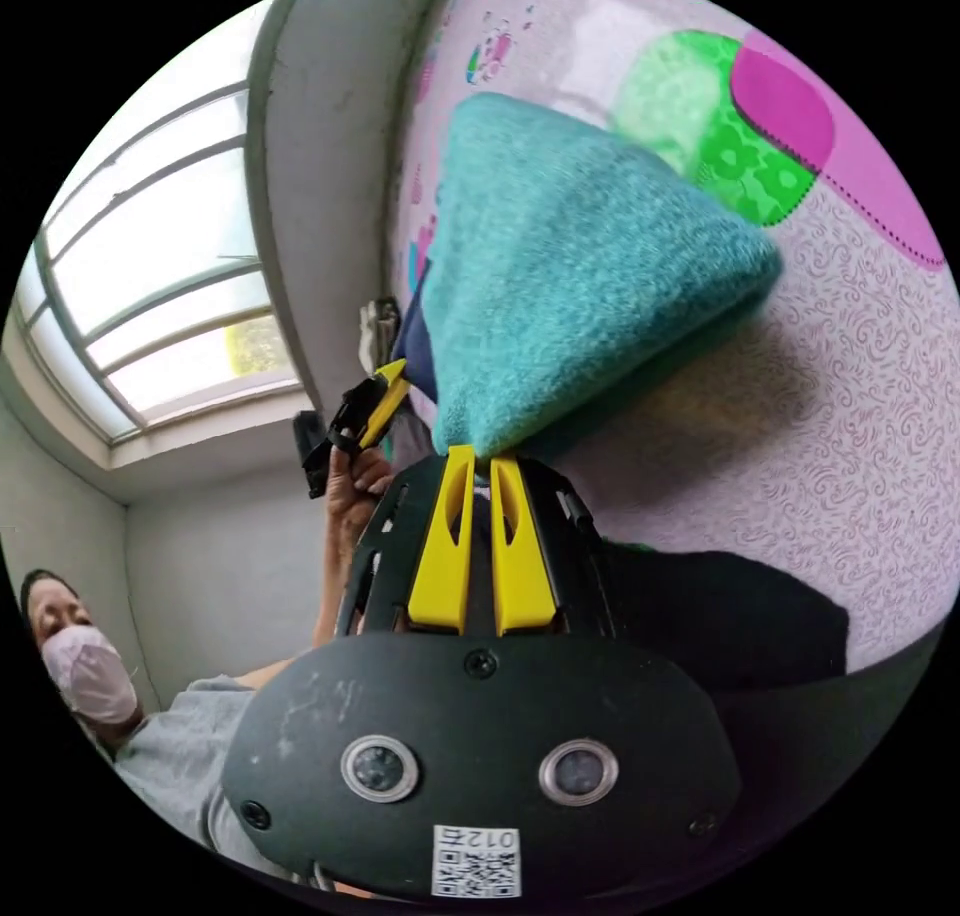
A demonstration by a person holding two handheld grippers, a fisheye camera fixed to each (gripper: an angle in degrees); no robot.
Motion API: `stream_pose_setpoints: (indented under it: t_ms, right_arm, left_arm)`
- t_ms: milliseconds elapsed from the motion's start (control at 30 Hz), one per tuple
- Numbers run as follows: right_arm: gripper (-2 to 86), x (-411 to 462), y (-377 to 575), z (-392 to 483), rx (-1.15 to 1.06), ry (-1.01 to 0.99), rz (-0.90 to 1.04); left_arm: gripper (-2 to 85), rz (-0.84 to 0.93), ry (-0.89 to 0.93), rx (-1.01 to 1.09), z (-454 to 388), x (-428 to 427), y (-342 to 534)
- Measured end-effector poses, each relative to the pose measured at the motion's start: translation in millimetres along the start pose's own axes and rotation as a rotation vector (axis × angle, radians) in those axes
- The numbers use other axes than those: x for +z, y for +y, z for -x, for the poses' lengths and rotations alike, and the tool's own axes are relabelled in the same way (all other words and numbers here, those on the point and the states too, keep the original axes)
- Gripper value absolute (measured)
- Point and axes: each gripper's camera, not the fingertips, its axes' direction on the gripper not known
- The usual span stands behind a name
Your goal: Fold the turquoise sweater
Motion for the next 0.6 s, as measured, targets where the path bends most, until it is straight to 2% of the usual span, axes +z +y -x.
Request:
stream_pose_setpoints:
  t_ms: [100,167,233,300,467,600]
  right_arm:
    - [0.3,3,3,16,-0.062,0.008,0.012]
    - [0.3,27,-1,5,-0.073,0.126,0.080]
    - [0.3,35,-4,-11,-0.021,0.196,0.068]
    - [0.3,36,-4,-22,0.048,0.101,0.050]
    - [0.4,36,5,-2,-0.025,0.121,0.060]
    - [0.4,50,-1,-5,-0.049,0.199,0.083]
  left_arm:
    - [0.5,0.015,-0.080,0.058,-10,-3,-4]
    - [0.5,0.115,-0.132,0.017,2,19,-7]
    - [0.5,0.187,-0.107,-0.046,14,44,-3]
    - [0.6,0.161,-0.120,-0.050,10,44,0]
    - [0.6,0.128,-0.185,0.044,-25,26,1]
    - [0.9,0.213,-0.223,0.053,-33,49,1]
